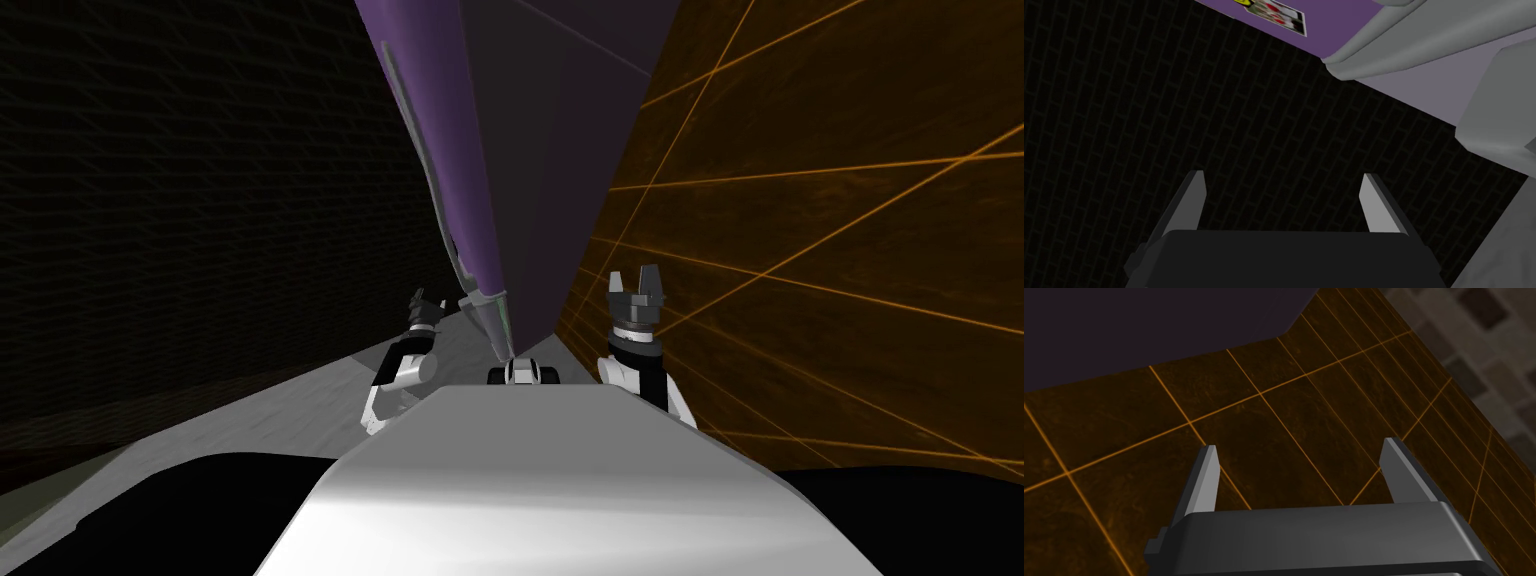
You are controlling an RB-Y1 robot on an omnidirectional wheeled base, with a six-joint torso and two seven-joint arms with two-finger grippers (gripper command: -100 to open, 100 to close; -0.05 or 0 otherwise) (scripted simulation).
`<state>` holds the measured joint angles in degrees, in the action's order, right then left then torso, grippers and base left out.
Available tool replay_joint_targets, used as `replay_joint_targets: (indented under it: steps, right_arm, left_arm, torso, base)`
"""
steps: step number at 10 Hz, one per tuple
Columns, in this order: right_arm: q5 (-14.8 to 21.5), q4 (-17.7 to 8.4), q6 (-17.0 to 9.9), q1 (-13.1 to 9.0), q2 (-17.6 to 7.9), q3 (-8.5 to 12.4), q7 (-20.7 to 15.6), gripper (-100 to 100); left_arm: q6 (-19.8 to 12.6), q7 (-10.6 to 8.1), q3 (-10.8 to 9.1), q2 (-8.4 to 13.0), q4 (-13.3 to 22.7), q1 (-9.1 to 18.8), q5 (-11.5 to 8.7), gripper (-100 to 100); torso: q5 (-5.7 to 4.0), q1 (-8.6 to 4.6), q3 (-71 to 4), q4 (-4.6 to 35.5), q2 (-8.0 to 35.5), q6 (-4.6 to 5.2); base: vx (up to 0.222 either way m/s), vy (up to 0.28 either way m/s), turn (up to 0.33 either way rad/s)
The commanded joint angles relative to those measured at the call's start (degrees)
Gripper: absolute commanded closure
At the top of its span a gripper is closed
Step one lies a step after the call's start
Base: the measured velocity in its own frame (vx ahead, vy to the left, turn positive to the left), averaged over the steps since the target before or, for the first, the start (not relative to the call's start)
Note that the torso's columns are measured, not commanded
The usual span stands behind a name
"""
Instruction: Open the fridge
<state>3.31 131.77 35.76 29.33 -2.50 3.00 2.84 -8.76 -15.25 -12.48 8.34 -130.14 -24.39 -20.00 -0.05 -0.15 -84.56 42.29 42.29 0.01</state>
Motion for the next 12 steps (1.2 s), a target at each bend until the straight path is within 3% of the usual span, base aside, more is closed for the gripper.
replay_joint_targets:
  steps: [1, 6, 12]
  right_arm:
    - [0.00, 0.00, 0.00, 0.00, 0.00, 0.00, 0.00, 0]
    - [0.00, 0.00, 0.00, 0.00, -0.01, 0.01, 0.00, 0]
    - [0.00, 0.00, 0.00, 0.00, -0.01, 0.01, 0.00, 0]
  left_arm:
    - [-2.59, -0.42, -0.40, 0.11, -1.90, -0.66, -0.81, -100]
    - [-7.30, -1.16, -1.20, -0.90, -5.38, -1.82, -2.30, -100]
    - [-11.59, -1.82, -1.92, -8.30, -8.44, -2.86, -3.66, -100]
  torso:
    - [0.05, 0.19, 0.00, 0.00, 0.00, 0.00]
    - [0.03, 0.09, -0.04, -0.02, -0.06, 0.00]
    - [0.11, 0.30, 0.02, -0.01, 0.03, 0.00]
  base:
    - [0.042, -0.120, 0.035]
    - [0.031, -0.115, 0.041]
    - [0.024, -0.102, 0.031]
